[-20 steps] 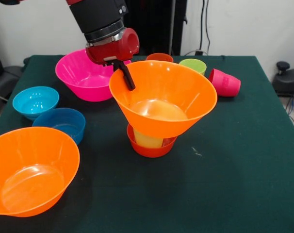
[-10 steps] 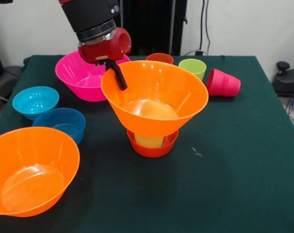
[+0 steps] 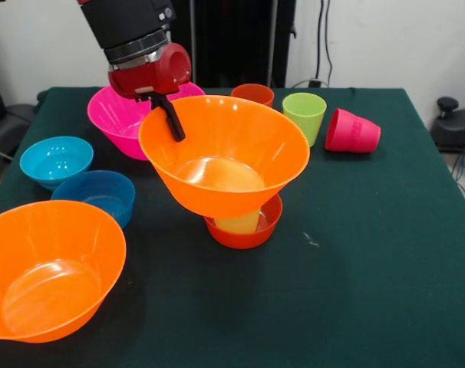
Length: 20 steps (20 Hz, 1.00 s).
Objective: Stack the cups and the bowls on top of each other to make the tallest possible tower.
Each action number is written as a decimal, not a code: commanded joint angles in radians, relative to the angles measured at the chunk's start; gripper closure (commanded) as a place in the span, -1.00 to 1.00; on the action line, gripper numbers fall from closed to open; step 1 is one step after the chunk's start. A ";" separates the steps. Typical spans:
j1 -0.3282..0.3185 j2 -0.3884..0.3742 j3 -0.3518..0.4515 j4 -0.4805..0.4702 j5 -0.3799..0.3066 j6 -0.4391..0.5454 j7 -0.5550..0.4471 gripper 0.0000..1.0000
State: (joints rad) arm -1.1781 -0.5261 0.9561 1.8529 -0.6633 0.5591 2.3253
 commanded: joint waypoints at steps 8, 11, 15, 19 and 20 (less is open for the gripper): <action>0.039 0.037 -0.006 -0.032 -0.051 0.043 -0.239 1.00; 0.044 0.032 -0.007 -0.027 -0.050 0.038 -0.226 1.00; 0.049 0.035 -0.007 -0.031 -0.050 0.038 -0.225 1.00; 0.055 0.032 -0.008 -0.025 -0.050 0.033 -0.213 1.00; 0.058 0.030 -0.009 -0.025 -0.050 0.031 -0.208 1.00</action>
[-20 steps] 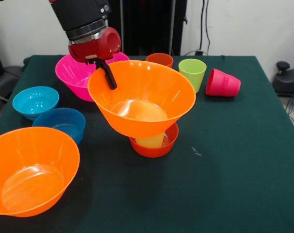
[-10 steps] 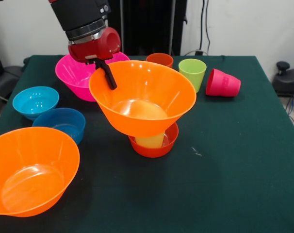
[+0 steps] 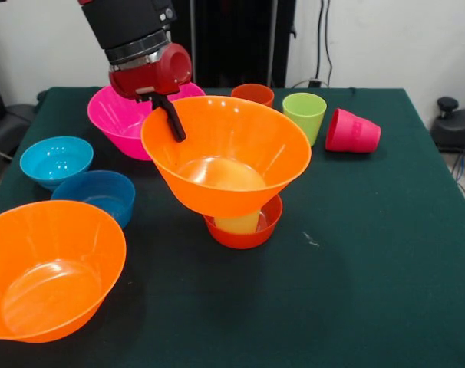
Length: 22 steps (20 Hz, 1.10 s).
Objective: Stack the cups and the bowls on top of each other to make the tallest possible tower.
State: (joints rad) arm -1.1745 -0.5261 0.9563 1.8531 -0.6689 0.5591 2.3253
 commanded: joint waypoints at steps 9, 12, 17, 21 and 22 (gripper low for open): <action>0.088 0.016 -0.019 -0.011 -0.039 0.007 -0.151 1.00; 0.098 0.012 -0.023 -0.013 -0.039 0.002 -0.140 1.00; 0.100 0.010 -0.028 -0.013 -0.040 0.003 -0.146 1.00; 0.088 0.009 -0.027 -0.015 -0.039 0.015 -0.167 1.00; 0.085 0.008 -0.027 -0.011 -0.038 0.015 -0.168 1.00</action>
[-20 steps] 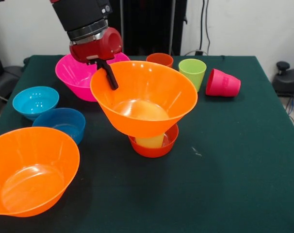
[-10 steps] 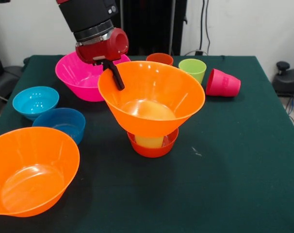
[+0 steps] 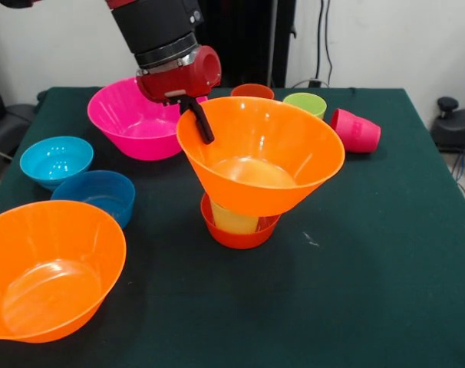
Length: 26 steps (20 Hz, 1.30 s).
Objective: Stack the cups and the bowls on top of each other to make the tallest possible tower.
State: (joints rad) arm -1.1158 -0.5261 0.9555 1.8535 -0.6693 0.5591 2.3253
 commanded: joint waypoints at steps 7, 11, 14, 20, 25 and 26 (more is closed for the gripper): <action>0.011 0.006 -0.024 -0.010 -0.042 0.024 -0.190 1.00; 0.005 0.005 -0.022 -0.011 -0.041 0.032 -0.199 1.00; 0.003 0.004 -0.022 -0.009 -0.039 0.036 -0.201 1.00; 0.005 -0.004 -0.029 0.004 -0.047 0.024 -0.185 1.00; 0.004 -0.006 -0.034 0.010 -0.055 0.017 -0.180 1.00; 0.003 -0.006 -0.036 0.011 -0.058 0.014 -0.180 1.00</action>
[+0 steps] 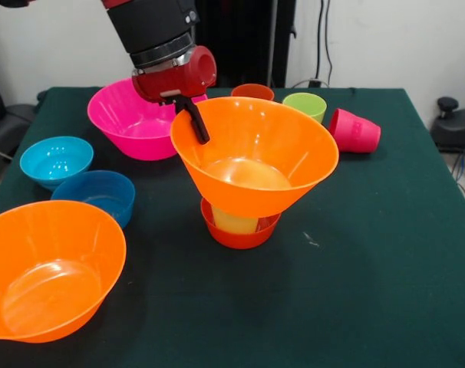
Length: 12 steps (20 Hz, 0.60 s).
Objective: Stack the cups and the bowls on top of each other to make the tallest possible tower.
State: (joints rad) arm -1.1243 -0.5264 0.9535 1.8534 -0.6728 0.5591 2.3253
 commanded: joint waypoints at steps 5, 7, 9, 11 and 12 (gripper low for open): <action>0.012 -0.004 -0.039 0.017 -0.063 0.004 -0.177 1.00; 0.015 -0.006 -0.044 0.019 -0.071 -0.003 -0.172 1.00; 0.018 -0.009 -0.048 0.019 -0.078 -0.007 -0.171 1.00; 0.019 -0.009 -0.051 0.022 -0.084 -0.013 -0.169 1.00; 0.019 -0.008 -0.053 0.023 -0.084 -0.013 -0.168 1.00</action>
State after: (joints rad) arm -1.1255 -0.5263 0.9457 1.8535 -0.6772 0.5591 2.3253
